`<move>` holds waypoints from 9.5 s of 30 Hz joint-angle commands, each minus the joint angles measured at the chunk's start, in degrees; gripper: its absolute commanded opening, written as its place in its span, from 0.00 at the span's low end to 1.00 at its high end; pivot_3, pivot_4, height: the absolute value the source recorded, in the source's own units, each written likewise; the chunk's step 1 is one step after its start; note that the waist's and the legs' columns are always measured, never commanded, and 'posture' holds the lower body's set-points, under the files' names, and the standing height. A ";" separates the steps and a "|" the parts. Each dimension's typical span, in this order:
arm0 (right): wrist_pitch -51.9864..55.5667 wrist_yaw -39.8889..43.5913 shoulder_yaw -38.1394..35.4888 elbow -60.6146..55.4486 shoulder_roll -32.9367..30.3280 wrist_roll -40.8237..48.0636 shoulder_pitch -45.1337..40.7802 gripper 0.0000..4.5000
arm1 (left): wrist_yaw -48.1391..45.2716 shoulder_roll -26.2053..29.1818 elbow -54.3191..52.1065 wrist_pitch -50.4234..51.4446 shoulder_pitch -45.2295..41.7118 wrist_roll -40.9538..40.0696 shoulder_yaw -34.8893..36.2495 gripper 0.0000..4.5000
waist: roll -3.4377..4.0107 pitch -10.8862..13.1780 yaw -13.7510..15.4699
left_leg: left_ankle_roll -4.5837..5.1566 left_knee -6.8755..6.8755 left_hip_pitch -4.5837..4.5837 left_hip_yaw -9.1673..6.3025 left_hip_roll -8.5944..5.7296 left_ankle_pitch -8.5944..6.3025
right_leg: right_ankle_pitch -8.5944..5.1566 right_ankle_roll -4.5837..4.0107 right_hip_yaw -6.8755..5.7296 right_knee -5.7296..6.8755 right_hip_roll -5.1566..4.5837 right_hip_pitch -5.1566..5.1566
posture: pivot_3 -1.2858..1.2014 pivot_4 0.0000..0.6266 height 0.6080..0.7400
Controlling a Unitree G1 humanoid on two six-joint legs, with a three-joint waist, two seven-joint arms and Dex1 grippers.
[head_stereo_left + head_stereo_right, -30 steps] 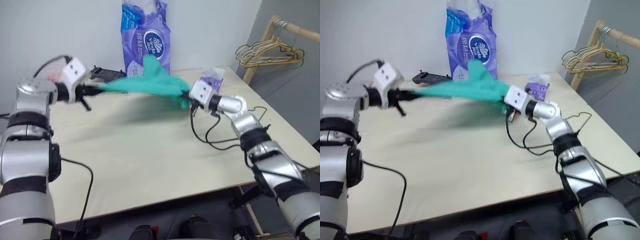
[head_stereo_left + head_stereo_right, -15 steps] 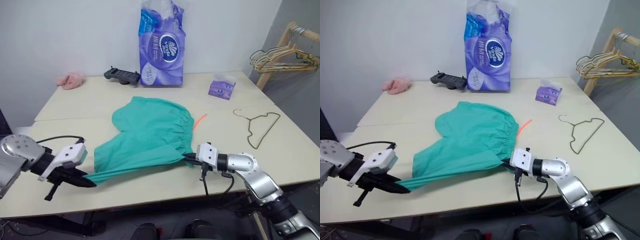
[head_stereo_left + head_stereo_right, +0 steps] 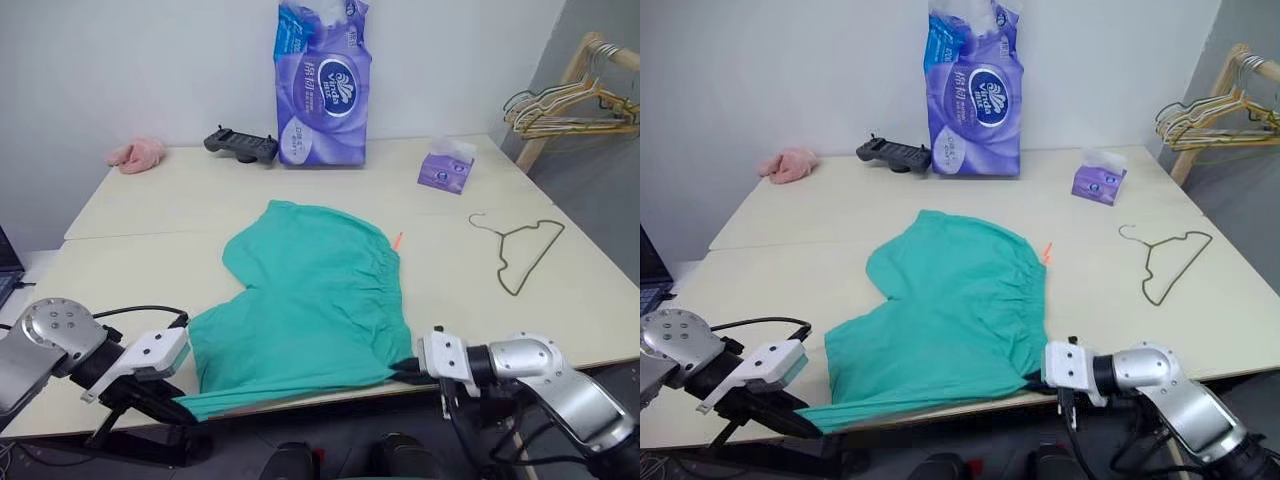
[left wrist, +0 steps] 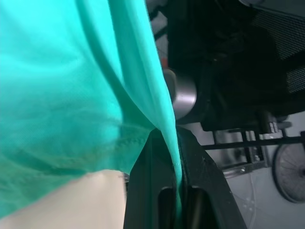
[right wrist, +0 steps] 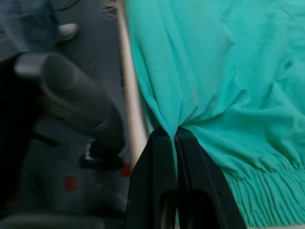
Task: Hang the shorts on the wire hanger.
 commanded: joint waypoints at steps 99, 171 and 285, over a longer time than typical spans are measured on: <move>22.83 -40.35 -25.20 40.88 15.21 -6.28 -30.94 0.99 | 41.46 -65.32 12.27 4.24 -37.01 15.33 -8.50 0.88 | 1.45 -1.09 -3.99 | 0.18 0.10 -0.44 0.45 -0.10 -0.01 | 0.82 0.72 0.64 -0.58 0.08 0.01 | 0.50 0.05 1.00; 58.98 -69.59 -102.66 31.68 48.77 22.45 -52.86 0.01 | 40.07 -63.30 12.85 4.48 -36.95 15.05 -7.40 0.88 | 1.23 -1.47 -3.87 | 0.33 0.02 -0.32 0.43 -0.19 -0.10 | 0.77 0.88 0.56 -0.62 -0.04 -0.03 | 0.50 0.04 1.00; 59.74 10.95 -34.25 26.76 -18.58 36.87 -26.70 0.00 | 14.62 -55.08 67.80 -31.24 -68.98 18.84 4.32 0.88 | 0.48 -1.74 -6.80 | 0.68 0.15 -1.03 0.61 -0.21 -0.41 | 0.74 1.37 0.61 -0.85 -0.22 -0.69 | 0.45 0.05 1.00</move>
